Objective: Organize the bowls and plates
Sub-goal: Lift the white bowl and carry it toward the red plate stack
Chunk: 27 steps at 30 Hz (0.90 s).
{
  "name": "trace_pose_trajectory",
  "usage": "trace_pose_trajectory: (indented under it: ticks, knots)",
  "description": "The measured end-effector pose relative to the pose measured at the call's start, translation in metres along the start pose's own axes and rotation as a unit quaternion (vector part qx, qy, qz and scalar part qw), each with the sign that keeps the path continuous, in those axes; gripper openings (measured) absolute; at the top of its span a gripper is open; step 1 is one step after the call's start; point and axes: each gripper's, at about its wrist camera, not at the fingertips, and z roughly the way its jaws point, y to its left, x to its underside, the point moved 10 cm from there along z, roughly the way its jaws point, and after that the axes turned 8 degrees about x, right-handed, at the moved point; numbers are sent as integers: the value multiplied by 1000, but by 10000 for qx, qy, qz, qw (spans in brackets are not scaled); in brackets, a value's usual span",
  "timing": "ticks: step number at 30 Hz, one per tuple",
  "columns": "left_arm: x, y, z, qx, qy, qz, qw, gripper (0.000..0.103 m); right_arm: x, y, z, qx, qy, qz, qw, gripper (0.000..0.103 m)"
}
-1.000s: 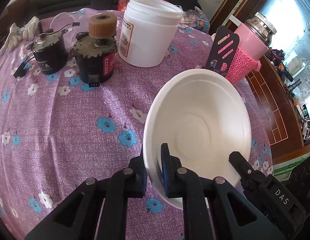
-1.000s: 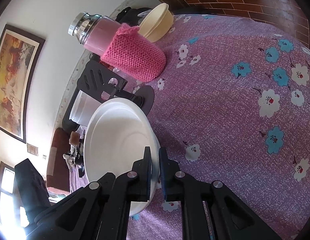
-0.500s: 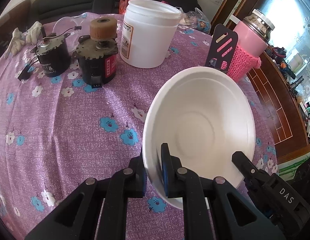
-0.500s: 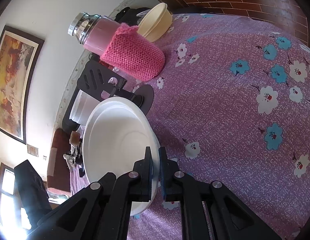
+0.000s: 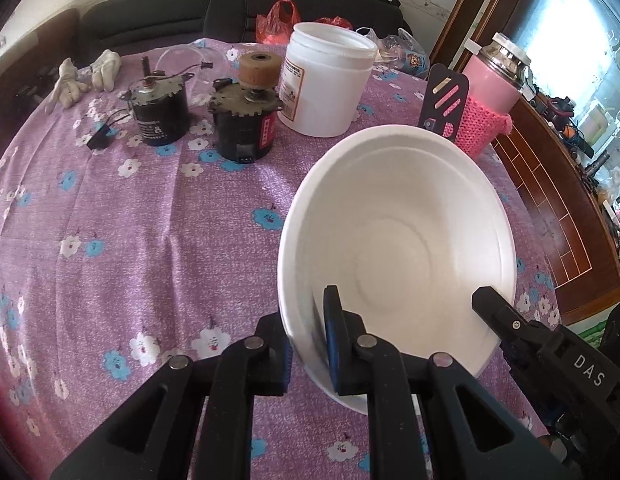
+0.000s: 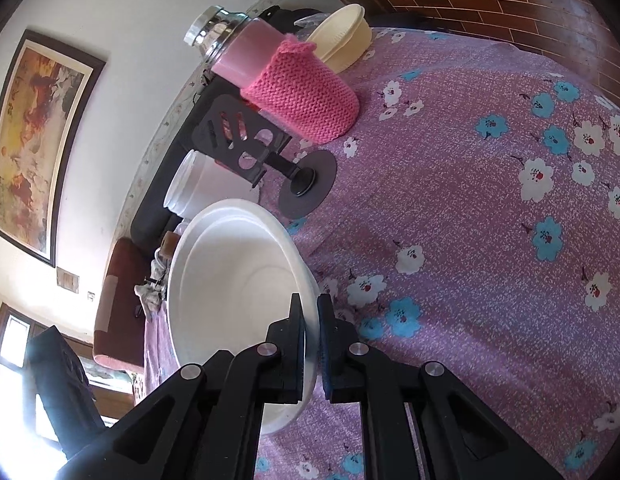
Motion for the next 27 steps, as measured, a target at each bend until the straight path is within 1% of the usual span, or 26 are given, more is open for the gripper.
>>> trace_pose_trajectory:
  ticks: [5,9,16,27]
  knots:
    - [8,14,-39,-176,-286,64,9994,14,22,24,-20,-203,-63,-278,9994,7]
    - [20,34,-75,-282,-476,14,9985,14,50,46,-34,-399,-35,-448,9982,7]
    - [45,80,-135,-525,-781,-225,9953,14,103,91,-52,-670,83,-766,9948,7]
    - [82,153,-208,-739,-1137,-682,9884,15,182,160,-72,-925,216,-1368,9860,7]
